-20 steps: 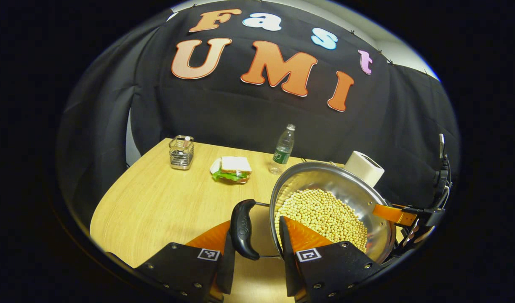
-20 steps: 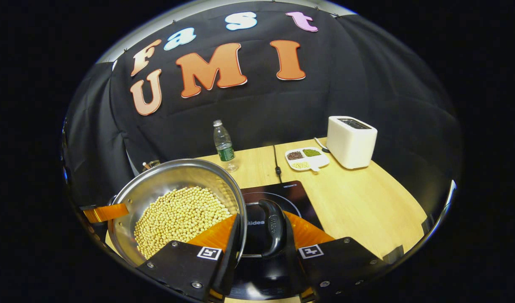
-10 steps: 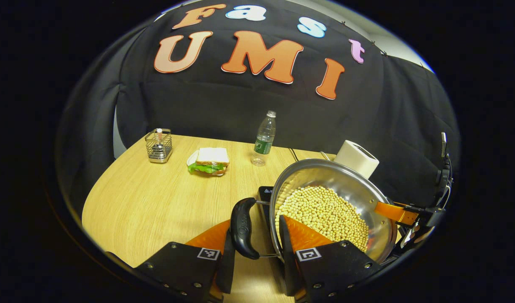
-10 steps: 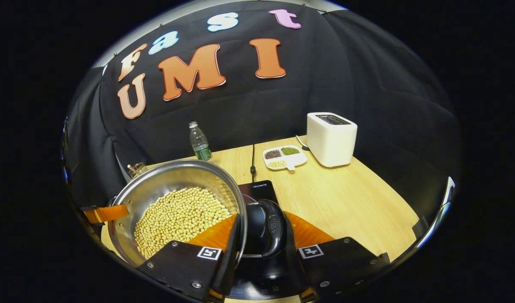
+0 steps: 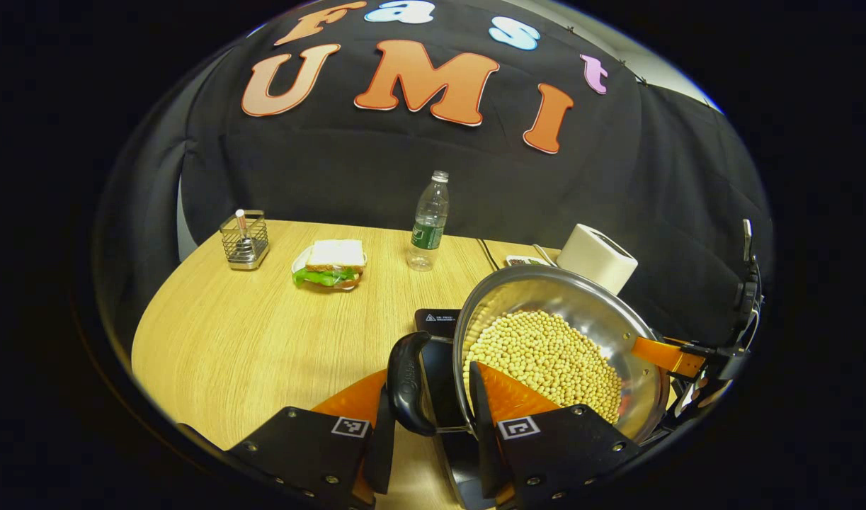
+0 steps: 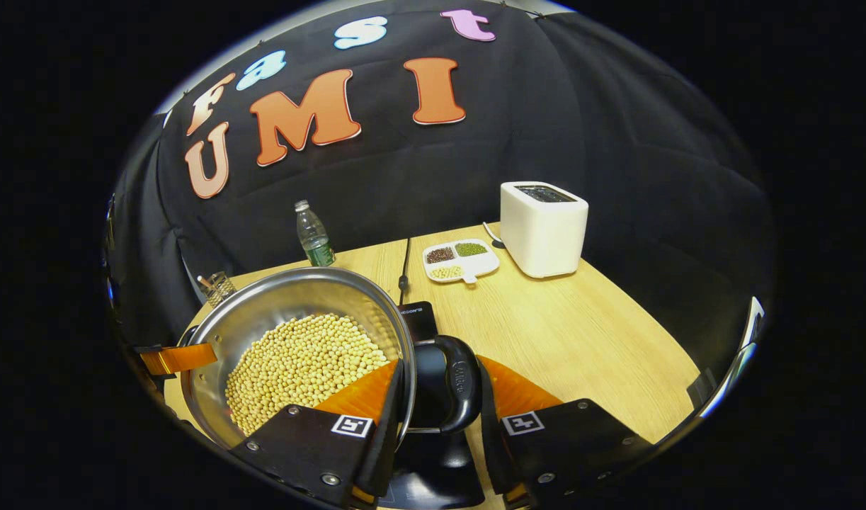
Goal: First push the handle of the pot to place it horizontally, then grasp the pot with both hands and set it on the induction cooktop.
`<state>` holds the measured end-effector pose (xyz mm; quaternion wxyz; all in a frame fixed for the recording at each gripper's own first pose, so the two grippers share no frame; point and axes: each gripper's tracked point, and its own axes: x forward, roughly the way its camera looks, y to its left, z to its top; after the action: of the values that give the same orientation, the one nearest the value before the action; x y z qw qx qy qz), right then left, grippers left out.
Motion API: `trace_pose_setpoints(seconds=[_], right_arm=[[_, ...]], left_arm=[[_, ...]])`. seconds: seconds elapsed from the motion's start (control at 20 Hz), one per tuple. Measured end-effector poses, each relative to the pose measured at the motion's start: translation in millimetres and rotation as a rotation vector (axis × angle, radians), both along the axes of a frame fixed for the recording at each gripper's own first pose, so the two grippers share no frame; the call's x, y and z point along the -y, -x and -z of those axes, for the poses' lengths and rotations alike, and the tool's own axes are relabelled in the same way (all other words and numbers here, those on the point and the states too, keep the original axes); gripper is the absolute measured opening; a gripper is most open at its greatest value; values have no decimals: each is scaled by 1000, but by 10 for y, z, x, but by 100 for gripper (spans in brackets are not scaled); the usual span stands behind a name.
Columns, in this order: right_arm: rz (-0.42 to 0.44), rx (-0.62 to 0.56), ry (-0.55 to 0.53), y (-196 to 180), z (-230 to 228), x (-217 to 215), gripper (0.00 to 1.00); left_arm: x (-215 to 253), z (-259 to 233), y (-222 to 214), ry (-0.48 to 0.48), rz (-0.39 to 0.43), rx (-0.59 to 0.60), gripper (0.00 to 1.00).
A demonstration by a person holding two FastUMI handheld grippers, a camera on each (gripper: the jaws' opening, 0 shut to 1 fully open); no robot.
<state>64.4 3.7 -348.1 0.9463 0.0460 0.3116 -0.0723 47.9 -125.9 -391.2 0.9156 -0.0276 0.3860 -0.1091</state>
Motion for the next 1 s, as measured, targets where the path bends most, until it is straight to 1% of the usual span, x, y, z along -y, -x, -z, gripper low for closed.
trace_pose_setpoints(seconds=[0.1, 0.15, 0.2, 0.6, 0.7, 0.75, 0.8, 0.9, 1.0], right_arm=[[5, -13, 0, 7, 18, 2, 52], [10, -20, -2, 3, 34, 8, 48], [13, -22, -1, -14, 35, 10, 52], [15, -60, 0, -41, 164, 57, 53], [16, -78, -2, -17, 204, 64, 53], [15, -89, -3, -4, 226, 65, 51], [20, -74, -2, -19, 186, 69, 55], [24, -81, -4, -25, 185, 77, 57], [21, -55, 9, -29, 77, 100, 61]], left_arm=[[31, 44, -11, -2, 3, -11, 51], [35, 59, -5, -3, 3, -15, 51], [37, 75, -16, -5, 2, -19, 51], [51, 133, -2, -11, -2, -44, 51], [57, 141, -10, -4, -8, -56, 51], [59, 162, -18, -3, -13, -65, 51], [65, 160, -25, 10, -25, -72, 51], [52, 175, -16, 37, -44, -85, 51], [59, 140, 9, 49, -38, -77, 53]])
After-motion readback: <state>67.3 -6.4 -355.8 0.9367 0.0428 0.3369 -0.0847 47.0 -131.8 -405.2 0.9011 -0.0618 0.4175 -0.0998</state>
